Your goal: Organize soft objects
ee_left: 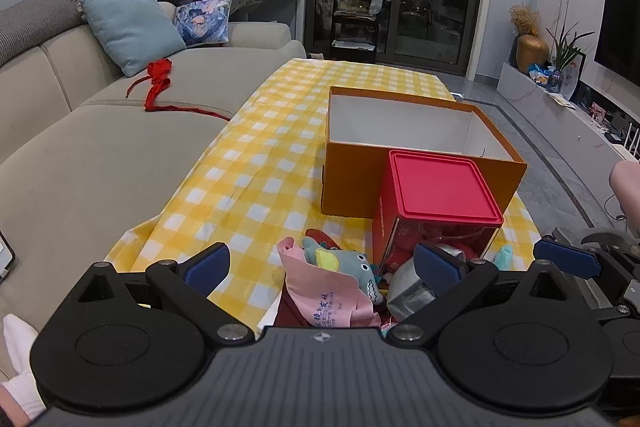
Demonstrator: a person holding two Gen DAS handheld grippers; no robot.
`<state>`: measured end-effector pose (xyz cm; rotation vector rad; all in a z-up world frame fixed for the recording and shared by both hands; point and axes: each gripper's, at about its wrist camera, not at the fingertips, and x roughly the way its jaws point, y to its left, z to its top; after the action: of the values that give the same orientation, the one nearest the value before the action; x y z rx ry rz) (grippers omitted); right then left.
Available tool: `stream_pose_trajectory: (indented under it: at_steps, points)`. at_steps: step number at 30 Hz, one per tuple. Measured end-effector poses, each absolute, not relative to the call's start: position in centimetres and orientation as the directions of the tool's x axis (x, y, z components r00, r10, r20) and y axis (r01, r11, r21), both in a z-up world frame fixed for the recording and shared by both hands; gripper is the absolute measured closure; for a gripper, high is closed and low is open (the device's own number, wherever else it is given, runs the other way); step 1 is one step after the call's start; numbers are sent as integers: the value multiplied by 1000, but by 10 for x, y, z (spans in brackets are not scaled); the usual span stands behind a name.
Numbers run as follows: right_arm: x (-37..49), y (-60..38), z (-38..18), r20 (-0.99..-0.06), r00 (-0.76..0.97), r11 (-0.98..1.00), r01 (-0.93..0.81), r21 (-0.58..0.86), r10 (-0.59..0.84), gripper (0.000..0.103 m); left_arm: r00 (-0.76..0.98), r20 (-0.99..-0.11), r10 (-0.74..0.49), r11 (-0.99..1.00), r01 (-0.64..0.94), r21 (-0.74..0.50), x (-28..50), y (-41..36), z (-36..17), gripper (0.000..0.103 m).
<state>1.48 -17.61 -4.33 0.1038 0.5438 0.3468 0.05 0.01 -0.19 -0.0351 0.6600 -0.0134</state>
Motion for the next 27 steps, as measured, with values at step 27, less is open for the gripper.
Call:
stream_pose_trajectory:
  at_steps: [27]
  points:
    - [15,-175,-45,-498,792,936,-297,190,353,3,781,-623,-29,999,-3,-50,1,4,-8,0]
